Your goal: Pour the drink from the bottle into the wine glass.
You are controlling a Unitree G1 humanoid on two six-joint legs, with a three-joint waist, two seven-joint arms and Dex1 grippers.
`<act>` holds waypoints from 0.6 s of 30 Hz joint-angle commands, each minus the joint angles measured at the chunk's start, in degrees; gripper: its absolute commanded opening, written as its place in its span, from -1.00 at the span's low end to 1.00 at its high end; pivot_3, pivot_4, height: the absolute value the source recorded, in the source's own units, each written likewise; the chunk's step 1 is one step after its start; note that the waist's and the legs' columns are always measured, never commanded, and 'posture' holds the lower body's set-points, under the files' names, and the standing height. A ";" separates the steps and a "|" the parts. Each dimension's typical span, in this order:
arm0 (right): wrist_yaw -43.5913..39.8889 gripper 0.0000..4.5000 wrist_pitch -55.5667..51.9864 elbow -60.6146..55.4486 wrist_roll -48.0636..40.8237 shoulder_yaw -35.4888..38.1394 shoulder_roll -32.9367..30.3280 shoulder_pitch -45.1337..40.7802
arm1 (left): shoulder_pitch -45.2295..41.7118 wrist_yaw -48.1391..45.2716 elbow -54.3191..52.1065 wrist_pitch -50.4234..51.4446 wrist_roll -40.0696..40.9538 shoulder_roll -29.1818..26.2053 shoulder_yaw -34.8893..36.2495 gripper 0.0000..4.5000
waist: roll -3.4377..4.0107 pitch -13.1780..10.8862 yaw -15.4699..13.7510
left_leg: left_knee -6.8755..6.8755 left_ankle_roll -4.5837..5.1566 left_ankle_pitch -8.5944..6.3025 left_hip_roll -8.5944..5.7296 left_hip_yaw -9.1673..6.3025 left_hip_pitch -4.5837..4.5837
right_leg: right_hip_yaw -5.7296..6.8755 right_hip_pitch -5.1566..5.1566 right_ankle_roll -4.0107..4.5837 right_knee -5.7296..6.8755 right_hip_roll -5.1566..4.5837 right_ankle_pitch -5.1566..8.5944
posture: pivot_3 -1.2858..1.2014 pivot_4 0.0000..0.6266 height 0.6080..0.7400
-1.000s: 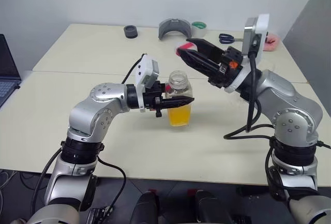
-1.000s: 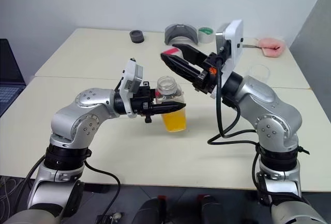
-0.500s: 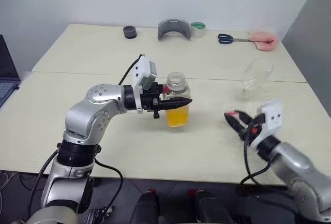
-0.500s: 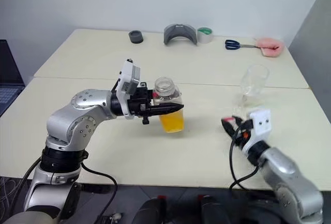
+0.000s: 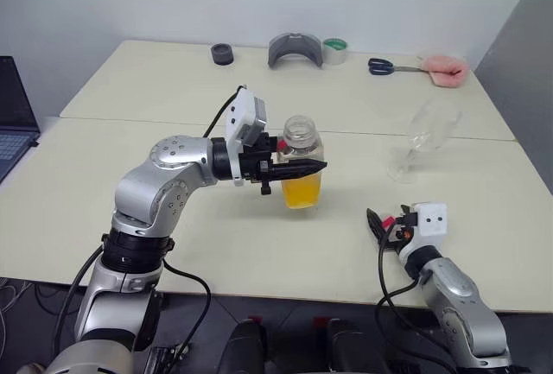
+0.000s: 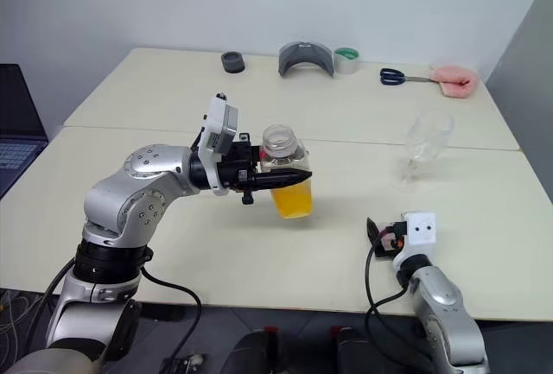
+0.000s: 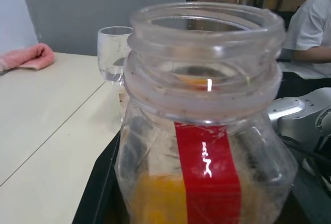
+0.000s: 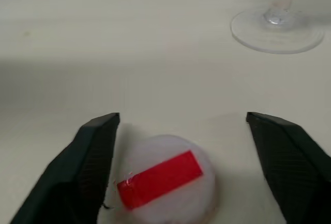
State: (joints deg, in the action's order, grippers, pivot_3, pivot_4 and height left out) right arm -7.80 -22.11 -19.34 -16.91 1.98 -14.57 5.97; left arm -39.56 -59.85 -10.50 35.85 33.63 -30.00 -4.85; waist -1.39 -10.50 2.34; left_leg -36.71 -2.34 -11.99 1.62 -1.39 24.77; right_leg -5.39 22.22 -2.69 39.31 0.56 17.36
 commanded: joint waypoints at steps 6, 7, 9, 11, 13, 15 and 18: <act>-12.06 0.98 -3.44 -15.01 -5.22 3.95 -10.86 1.31 | -1.15 0.95 -0.59 -0.90 -0.15 -1.23 2.21 -0.21 | 0.02 -0.01 -0.33 | 0.00 0.00 0.00 0.00 0.03 0.02 | -0.04 0.05 0.00 0.00 0.00 0.00 | 0.03 -0.52 1.00; -14.65 0.98 -3.78 -16.73 -7.09 4.15 -12.69 0.66 | -1.13 1.51 -0.17 -0.87 -0.28 -1.48 2.71 -0.21 | 0.02 -0.01 -0.27 | 0.00 0.00 0.00 0.02 0.04 0.01 | -0.05 0.05 0.00 0.02 0.02 0.00 | 0.03 -0.52 1.00; -20.20 0.98 -6.61 -19.91 -14.03 4.81 -16.10 -1.63 | -1.28 3.27 1.21 -1.36 -1.19 -1.81 3.75 -0.21 | 0.02 -0.01 -0.05 | -0.01 0.00 0.00 0.08 -0.01 0.00 | -0.03 0.04 -0.01 0.03 0.11 0.01 | 0.03 -0.52 1.00; -24.80 0.98 -9.99 -21.70 -20.67 4.80 -19.37 -5.32 | -1.50 5.54 2.94 -2.21 -2.72 -1.95 4.57 -0.21 | 0.02 -0.01 0.12 | -0.02 0.01 0.00 0.10 -0.05 -0.04 | -0.01 0.03 -0.01 0.10 0.14 0.01 | 0.03 -0.52 1.00; -27.28 0.98 -12.63 -21.95 -24.86 4.24 -21.45 -9.85 | -1.61 7.61 4.59 -3.11 -4.57 -2.09 5.09 -0.21 | 0.01 -0.02 0.12 | -0.04 0.01 0.00 0.10 -0.06 -0.04 | 0.00 0.02 0.00 0.11 0.15 0.00 | 0.03 -0.52 1.00; -27.45 0.98 -15.48 -20.70 -28.74 3.42 -21.61 -16.28 | -1.78 11.35 7.21 -4.67 -7.95 -2.20 5.50 -0.21 | 0.00 -0.02 0.10 | -0.09 0.01 0.00 0.10 -0.06 -0.02 | -0.01 0.02 0.01 0.12 0.14 -0.01 | 0.03 -0.52 1.00; -27.19 0.98 -18.83 -18.97 -32.55 2.35 -20.85 -23.53 | -2.43 17.94 11.07 -6.45 -12.29 -1.74 6.75 -0.21 | -0.01 -0.02 -0.12 | -0.12 0.01 0.00 0.09 -0.08 0.00 | 0.02 0.02 0.02 0.11 0.13 -0.01 | 0.03 -0.52 1.00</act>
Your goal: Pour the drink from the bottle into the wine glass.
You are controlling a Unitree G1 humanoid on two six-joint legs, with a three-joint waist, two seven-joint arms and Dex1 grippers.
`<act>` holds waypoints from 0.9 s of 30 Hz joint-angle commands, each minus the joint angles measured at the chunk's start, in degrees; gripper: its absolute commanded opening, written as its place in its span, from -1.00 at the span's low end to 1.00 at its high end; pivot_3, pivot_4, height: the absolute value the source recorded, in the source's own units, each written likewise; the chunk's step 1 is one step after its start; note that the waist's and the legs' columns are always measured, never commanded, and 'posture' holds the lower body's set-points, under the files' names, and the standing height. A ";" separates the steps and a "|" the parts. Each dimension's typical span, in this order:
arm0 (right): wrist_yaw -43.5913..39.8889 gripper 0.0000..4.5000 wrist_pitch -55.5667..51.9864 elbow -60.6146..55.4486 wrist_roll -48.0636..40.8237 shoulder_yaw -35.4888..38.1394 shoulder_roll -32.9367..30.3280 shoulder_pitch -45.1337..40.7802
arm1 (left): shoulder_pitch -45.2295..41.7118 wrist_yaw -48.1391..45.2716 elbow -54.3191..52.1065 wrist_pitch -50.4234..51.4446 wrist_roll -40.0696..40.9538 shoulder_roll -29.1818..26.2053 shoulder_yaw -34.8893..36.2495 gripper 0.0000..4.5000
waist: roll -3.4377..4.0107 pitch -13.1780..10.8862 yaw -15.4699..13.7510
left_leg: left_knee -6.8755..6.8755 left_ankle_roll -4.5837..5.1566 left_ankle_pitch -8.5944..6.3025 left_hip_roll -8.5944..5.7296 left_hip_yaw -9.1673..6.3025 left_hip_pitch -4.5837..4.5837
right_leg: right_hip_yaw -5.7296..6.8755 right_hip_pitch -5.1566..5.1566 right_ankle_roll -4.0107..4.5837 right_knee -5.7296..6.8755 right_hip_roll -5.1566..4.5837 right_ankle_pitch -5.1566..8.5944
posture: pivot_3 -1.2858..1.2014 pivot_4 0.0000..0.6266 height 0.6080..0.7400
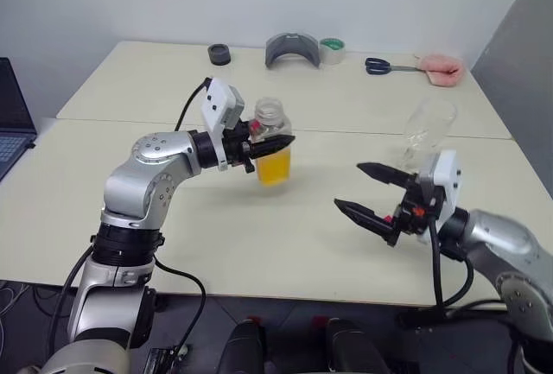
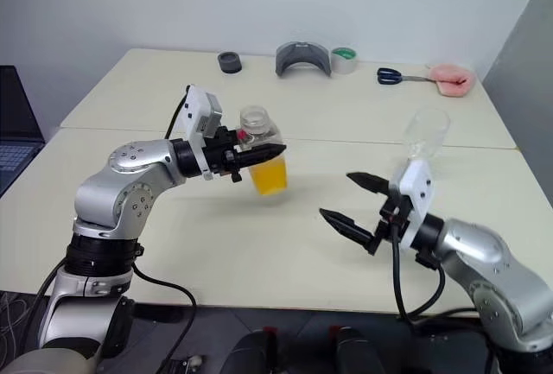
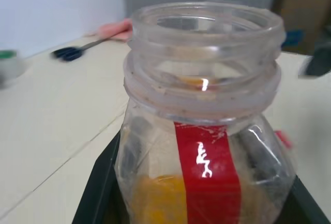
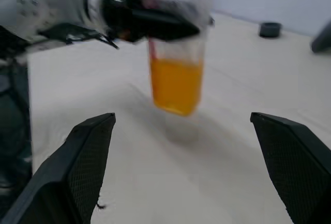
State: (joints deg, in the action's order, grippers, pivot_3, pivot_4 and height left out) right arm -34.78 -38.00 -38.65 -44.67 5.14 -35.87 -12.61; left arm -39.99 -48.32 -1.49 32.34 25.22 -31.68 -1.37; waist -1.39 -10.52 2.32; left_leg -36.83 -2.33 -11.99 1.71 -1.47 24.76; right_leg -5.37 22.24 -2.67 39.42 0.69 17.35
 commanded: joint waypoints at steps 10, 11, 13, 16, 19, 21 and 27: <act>-3.45 0.98 -4.16 7.02 -3.13 -6.06 1.09 -15.75 | -2.27 27.59 11.46 -8.60 -9.30 4.43 13.79 -0.21 | -0.02 -0.01 -0.60 | -0.01 0.00 0.00 -0.04 -0.03 0.08 | 0.15 0.03 0.00 0.02 -0.28 -0.01 | 0.03 -0.52 1.00; -3.79 0.98 -4.02 7.47 -3.03 -6.27 1.34 -16.34 | -1.87 28.34 12.19 -9.89 -9.90 4.56 14.00 -0.21 | -0.02 -0.01 -0.60 | -0.01 0.00 0.00 -0.05 -0.02 0.09 | 0.15 0.03 0.00 0.02 -0.30 -0.01 | 0.03 -0.52 1.00; -4.07 0.98 -4.09 8.06 -3.17 -6.55 1.86 -17.35 | -1.37 29.34 13.53 -11.67 -10.23 4.95 14.65 -0.21 | -0.02 -0.01 -0.60 | -0.01 0.00 0.00 -0.05 -0.02 0.09 | 0.14 0.03 -0.01 0.03 -0.33 -0.02 | 0.03 -0.52 1.00; -3.74 0.98 -5.05 7.97 -3.92 -6.73 2.74 -18.71 | -0.17 29.98 15.89 -14.28 -10.54 4.90 15.79 -0.21 | -0.02 -0.01 -0.61 | -0.01 0.00 0.00 -0.04 -0.03 0.09 | 0.18 0.03 -0.01 0.04 -0.33 -0.02 | 0.03 -0.52 1.00; -2.98 0.98 -5.81 7.93 -4.07 -6.80 3.64 -20.05 | 0.78 30.23 18.25 -16.58 -10.90 4.47 16.52 -0.21 | -0.02 -0.01 -0.50 | -0.01 0.00 0.00 -0.04 -0.04 0.09 | 0.19 0.04 0.00 0.07 -0.34 -0.03 | 0.03 -0.52 1.00; -2.77 0.98 -6.10 7.78 -4.05 -6.70 3.89 -20.35 | 1.06 30.07 18.93 -17.54 -10.76 4.31 16.70 -0.21 | -0.02 -0.01 -0.50 | -0.01 0.00 0.00 -0.04 -0.04 0.09 | 0.20 0.04 0.00 0.09 -0.33 -0.03 | 0.03 -0.52 1.00; -1.61 0.98 -6.89 7.22 -3.74 -6.70 4.48 -20.85 | 2.59 28.82 22.75 -20.47 -11.01 3.41 16.98 -0.21 | -0.03 -0.01 -0.54 | -0.02 0.00 0.00 -0.04 -0.05 0.09 | 0.22 0.04 0.00 0.09 -0.35 -0.03 | 0.03 -0.52 1.00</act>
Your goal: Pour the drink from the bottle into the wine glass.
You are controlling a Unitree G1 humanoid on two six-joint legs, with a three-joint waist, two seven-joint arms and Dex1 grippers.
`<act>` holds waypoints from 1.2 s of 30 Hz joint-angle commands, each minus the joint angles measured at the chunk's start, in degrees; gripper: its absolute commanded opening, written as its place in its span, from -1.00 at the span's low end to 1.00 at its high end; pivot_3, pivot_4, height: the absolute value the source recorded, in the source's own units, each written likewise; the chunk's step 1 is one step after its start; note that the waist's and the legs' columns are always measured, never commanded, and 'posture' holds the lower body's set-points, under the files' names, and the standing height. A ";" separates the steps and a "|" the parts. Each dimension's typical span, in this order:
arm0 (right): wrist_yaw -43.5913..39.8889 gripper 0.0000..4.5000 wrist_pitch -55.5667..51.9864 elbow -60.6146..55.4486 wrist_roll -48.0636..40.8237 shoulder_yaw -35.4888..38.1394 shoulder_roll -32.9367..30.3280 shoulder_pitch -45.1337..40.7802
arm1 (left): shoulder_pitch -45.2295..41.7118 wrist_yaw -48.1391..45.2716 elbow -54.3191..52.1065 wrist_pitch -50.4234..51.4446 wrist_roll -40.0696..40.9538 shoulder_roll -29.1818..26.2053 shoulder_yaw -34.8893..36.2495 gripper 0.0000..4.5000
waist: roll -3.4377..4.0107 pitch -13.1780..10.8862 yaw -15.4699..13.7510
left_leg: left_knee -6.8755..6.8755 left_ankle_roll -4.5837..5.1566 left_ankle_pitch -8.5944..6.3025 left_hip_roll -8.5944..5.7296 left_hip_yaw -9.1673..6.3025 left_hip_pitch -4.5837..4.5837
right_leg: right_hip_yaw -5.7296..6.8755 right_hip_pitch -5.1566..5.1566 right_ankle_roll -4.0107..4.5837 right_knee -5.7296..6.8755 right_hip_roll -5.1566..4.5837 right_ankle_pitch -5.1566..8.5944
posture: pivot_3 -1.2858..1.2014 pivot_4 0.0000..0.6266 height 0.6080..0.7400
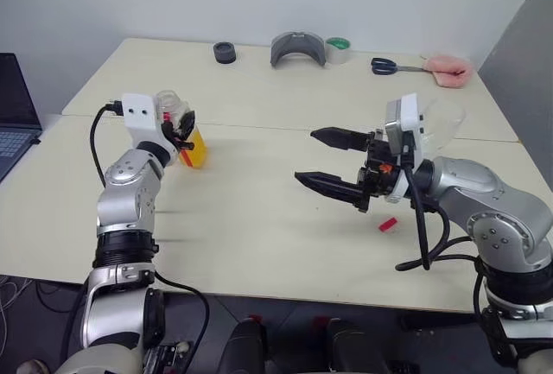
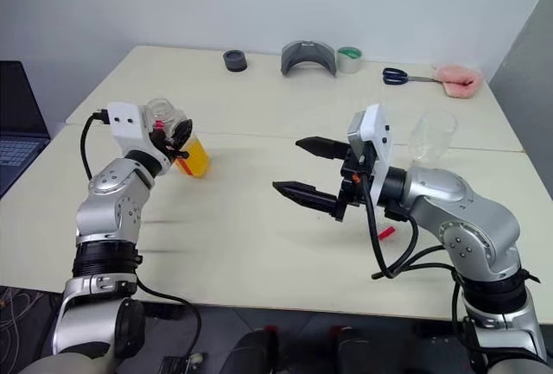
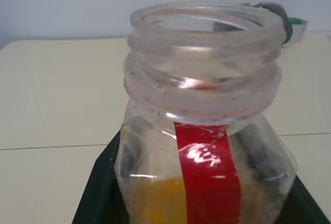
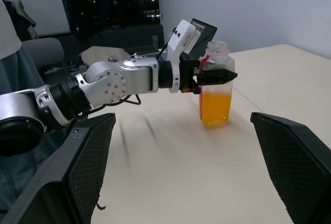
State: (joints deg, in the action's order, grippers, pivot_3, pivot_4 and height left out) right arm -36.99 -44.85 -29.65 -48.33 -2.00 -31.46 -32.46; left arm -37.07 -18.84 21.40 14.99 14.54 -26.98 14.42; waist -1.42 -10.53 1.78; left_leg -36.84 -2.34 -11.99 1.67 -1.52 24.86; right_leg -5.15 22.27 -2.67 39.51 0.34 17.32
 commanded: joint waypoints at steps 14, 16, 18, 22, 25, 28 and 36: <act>2.21 0.98 -0.37 -2.51 1.17 -0.10 0.07 -0.68 | -0.28 -3.30 3.59 -7.58 -0.94 -0.59 0.35 -0.21 | 0.00 0.00 0.02 | 0.00 0.00 0.00 0.00 0.00 0.00 | 0.01 0.00 0.00 0.01 0.00 0.00 | 0.03 -0.52 1.00; 2.76 0.98 -0.33 -2.09 2.47 -0.62 0.03 -1.12 | -0.34 -3.60 3.83 -7.88 -1.17 -0.71 0.10 -0.21 | 0.00 0.00 0.01 | 0.00 0.00 0.00 0.00 0.00 0.00 | 0.01 0.00 0.00 0.02 0.00 0.00 | 0.03 -0.52 1.00; 3.50 0.98 -0.10 -1.64 5.06 -1.38 -0.47 -1.39 | -0.32 -3.71 3.87 -8.06 -1.26 -0.74 -0.03 -0.21 | 0.00 0.00 0.02 | 0.00 0.00 0.00 0.00 0.00 -0.01 | 0.02 0.00 0.00 0.02 0.00 0.00 | 0.03 -0.52 1.00; 3.87 0.98 0.23 -0.14 9.21 -2.49 -1.26 -0.80 | -0.76 -3.89 4.48 -8.45 -1.31 -0.97 -0.14 -0.21 | -0.01 0.00 0.01 | -0.01 0.00 0.00 -0.01 0.00 -0.01 | 0.01 0.00 0.00 0.03 0.00 0.00 | 0.03 -0.52 1.00; 3.22 0.98 0.15 -0.20 9.68 -2.49 -0.94 -0.60 | -1.04 -4.06 4.78 -8.59 -1.39 -0.97 -0.28 -0.21 | 0.00 0.00 0.02 | -0.01 0.00 0.00 -0.01 0.00 -0.01 | 0.02 0.00 0.00 0.03 0.00 0.00 | 0.03 -0.52 1.00; 3.15 0.98 0.05 -0.22 9.76 -2.32 -0.49 -0.55 | -1.29 -4.26 5.16 -8.73 -1.48 -0.86 -0.39 -0.21 | 0.00 0.00 0.02 | 0.00 0.00 0.00 -0.01 0.01 -0.01 | 0.02 0.00 0.00 0.03 0.00 0.00 | 0.03 -0.52 1.00; 3.34 0.98 -1.11 -0.44 6.81 -0.44 1.50 -1.44 | -2.34 -4.78 7.04 -9.54 -1.60 -1.04 -0.35 -0.21 | 0.00 0.01 0.02 | -0.01 0.00 0.00 -0.01 -0.01 -0.01 | 0.03 0.00 0.00 0.04 0.00 0.00 | 0.03 -0.52 1.00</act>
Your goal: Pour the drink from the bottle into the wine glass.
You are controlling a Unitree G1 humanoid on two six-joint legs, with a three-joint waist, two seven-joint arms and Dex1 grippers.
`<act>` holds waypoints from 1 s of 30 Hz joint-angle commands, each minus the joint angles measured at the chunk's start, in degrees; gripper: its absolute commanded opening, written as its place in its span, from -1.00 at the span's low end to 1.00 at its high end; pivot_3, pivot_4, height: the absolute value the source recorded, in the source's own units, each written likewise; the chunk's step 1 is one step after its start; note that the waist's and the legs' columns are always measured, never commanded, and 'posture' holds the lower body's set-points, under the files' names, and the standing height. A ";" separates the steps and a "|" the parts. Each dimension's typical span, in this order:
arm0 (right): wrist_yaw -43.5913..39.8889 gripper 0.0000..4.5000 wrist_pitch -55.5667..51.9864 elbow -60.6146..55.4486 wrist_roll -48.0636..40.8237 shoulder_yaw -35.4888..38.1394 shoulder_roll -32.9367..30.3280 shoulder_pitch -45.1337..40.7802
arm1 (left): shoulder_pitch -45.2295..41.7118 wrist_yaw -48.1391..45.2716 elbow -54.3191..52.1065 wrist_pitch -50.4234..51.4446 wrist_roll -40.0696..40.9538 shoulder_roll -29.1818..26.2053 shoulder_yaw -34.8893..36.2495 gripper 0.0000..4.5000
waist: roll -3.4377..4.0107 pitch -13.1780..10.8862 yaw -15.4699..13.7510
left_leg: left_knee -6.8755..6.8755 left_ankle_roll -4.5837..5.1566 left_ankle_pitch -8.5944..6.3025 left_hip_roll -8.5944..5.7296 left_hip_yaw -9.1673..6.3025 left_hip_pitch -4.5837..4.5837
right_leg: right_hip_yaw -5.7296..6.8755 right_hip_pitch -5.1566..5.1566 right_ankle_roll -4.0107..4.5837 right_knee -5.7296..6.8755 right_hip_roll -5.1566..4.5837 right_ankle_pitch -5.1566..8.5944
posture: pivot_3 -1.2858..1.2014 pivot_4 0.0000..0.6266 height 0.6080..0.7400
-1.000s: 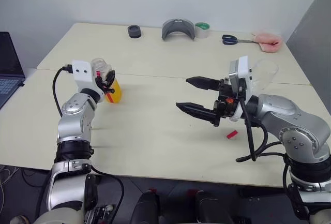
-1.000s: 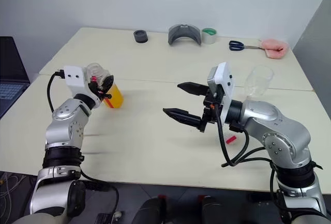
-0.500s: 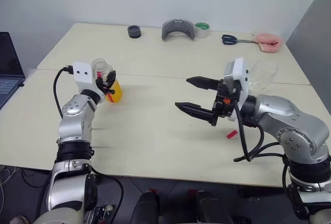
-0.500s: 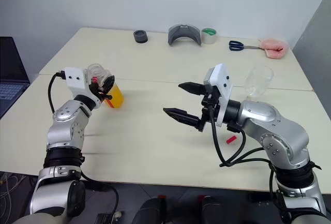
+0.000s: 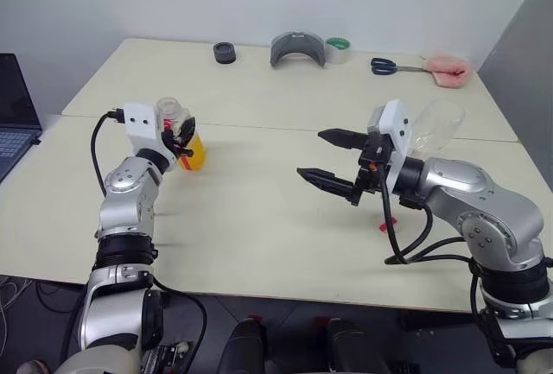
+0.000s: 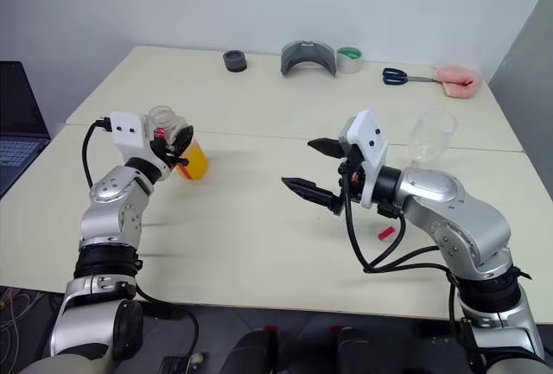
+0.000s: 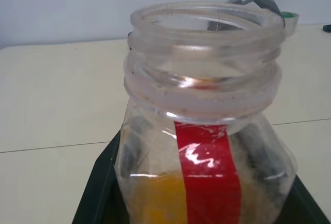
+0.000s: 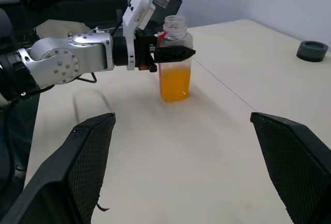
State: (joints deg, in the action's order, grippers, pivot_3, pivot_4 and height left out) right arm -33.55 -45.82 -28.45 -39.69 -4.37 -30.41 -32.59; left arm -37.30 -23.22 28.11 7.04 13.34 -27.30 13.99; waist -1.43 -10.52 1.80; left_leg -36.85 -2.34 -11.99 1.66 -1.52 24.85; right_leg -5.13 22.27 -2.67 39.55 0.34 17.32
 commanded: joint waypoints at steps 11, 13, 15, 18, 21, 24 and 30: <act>-0.06 1.00 -0.10 -1.60 -1.13 1.43 0.63 -1.31 | -1.99 -0.22 0.98 -0.96 0.41 -1.08 1.03 0.94 | 0.00 0.00 0.02 | 0.00 0.00 0.00 0.00 0.00 0.00 | 0.00 0.00 0.00 0.00 0.00 0.00 | 0.03 -0.52 1.00; -0.17 1.00 0.07 -1.54 -0.94 1.36 0.59 -1.12 | -1.26 -0.06 -0.04 -0.45 0.50 -1.25 1.21 0.99 | 0.00 0.00 0.02 | 0.00 0.00 0.00 -0.01 0.01 0.00 | 0.00 0.00 0.00 0.00 0.01 0.00 | 0.03 -0.52 1.00; -0.61 1.00 0.72 -1.91 -0.09 0.74 0.24 -0.44 | 0.04 0.41 -1.91 0.69 0.70 -1.43 1.53 0.99 | 0.00 0.00 0.07 | 0.00 0.00 0.00 0.00 0.01 0.00 | -0.01 0.00 0.00 0.00 0.00 0.00 | 0.03 -0.52 1.00; -0.42 1.00 0.90 -2.75 0.34 0.45 0.56 0.87 | 3.50 1.33 -6.69 3.32 1.27 -1.48 2.18 0.99 | 0.00 0.00 0.15 | 0.01 0.00 0.00 0.02 0.00 0.00 | -0.01 0.01 0.00 0.01 0.00 0.00 | 0.03 -0.52 1.00; 0.30 1.00 0.91 -3.90 0.40 0.50 0.85 3.19 | 9.24 2.89 -15.38 7.77 2.40 -0.90 3.12 0.99 | 0.00 0.00 0.13 | 0.02 0.00 0.00 0.09 -0.03 0.00 | -0.01 0.01 0.00 0.01 -0.02 0.00 | 0.03 -0.52 1.00; 1.73 1.00 0.99 -5.41 0.71 0.82 1.30 6.37 | 16.12 5.23 -26.50 13.66 3.93 -0.02 4.10 0.99 | -0.01 0.01 0.12 | 0.02 0.00 0.00 0.11 -0.07 0.00 | -0.01 0.01 0.00 0.03 -0.13 0.00 | 0.03 -0.52 1.00; 8.99 1.00 0.28 -9.82 2.64 2.27 2.80 14.45 | 30.19 8.77 -46.59 26.29 7.97 1.51 5.84 0.99 | -0.07 0.04 0.10 | 0.02 0.00 0.00 0.05 -0.15 -0.03 | -0.02 -0.01 -0.01 0.06 -0.24 0.01 | 0.03 -0.52 1.00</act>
State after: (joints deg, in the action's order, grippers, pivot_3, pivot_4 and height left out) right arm -26.76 -45.80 -35.51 -38.28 -3.56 -27.71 -19.26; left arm -8.73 -14.87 -12.19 30.63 19.47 -25.97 18.82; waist -1.50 -10.48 1.90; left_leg -36.82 -2.34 -12.00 1.72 -1.67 24.82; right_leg -5.14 22.25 -2.68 39.59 0.09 17.33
